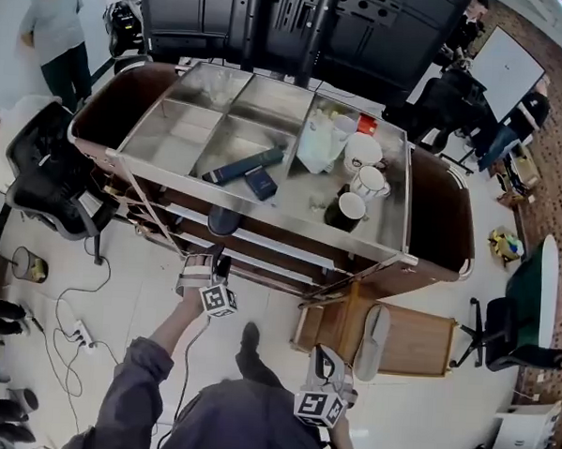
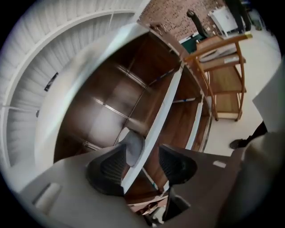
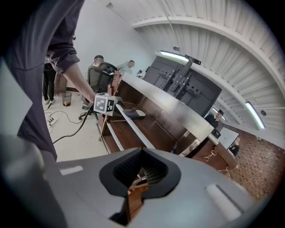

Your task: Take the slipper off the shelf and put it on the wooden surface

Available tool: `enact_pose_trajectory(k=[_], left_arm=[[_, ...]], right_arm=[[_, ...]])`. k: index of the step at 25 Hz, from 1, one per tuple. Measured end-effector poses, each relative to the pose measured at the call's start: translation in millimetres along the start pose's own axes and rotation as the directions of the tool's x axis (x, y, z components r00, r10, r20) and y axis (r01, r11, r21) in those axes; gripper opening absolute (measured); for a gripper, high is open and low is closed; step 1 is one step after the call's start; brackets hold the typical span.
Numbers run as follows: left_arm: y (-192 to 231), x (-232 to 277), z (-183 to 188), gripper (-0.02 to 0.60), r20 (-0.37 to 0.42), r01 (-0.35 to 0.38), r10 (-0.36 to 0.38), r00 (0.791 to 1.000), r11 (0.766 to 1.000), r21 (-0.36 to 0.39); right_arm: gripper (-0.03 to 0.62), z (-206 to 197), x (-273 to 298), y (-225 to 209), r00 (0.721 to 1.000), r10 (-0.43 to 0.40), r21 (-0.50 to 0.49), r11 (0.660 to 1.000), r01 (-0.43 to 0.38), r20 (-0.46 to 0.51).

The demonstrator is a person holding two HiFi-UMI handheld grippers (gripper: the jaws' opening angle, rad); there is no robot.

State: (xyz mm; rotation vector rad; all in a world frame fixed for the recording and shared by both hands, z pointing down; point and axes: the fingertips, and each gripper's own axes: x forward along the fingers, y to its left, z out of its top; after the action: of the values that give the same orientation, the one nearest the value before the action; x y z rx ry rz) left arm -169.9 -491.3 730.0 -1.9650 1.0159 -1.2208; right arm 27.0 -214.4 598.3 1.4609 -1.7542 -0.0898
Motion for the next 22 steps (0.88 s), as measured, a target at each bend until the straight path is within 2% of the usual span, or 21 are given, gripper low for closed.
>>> enact_pose_trajectory(k=[4,6,7,9,10,13,18,22], left_arm=[[6,57,-13,0.259,-0.079,-0.001,0.010,0.997,0.992,0.123],[5,76,-25,0.258,-0.133,0.027,-0.006,0.991,0.987,0.161],[3,82,-29,0.250,-0.153,0.051,-0.026,0.988,0.986,0.157],[1,89,-36,0.182,-0.174,0.057,-0.028,0.984,0.985,0.160],[3,91,-38,0.126,-0.173,0.042,-0.012,0.985,0.984,0.171],[11,87,-35,0.097,-0.144,0.012,0.014,0.989,0.984,0.180],[27,55,-23,0.087,-0.097,-0.072,0.086,0.991,0.987,0.145],[24,-8,-12,0.087,-0.061,-0.115,0.123,0.991,0.986,0.121]], right_arm=[[0.002,-4,33,-29,0.999,0.009,0.003,1.000,-0.009,-0.043],[0.002,-4,47,-38,0.998,0.017,0.006,1.000,-0.017,-0.056],[0.002,-5,52,-40,0.998,0.025,0.004,1.000,-0.025,-0.064],[0.002,-4,59,-45,0.997,0.035,0.002,0.999,-0.035,-0.069],[0.002,-3,62,-46,0.997,0.037,0.002,0.999,-0.036,-0.067],[0.002,-4,68,-47,0.997,0.044,0.001,0.999,-0.044,-0.057],[0.002,0,57,-38,0.999,0.044,-0.006,0.999,-0.044,-0.022],[0.002,0,30,-22,0.999,0.033,-0.016,0.999,-0.033,0.015]])
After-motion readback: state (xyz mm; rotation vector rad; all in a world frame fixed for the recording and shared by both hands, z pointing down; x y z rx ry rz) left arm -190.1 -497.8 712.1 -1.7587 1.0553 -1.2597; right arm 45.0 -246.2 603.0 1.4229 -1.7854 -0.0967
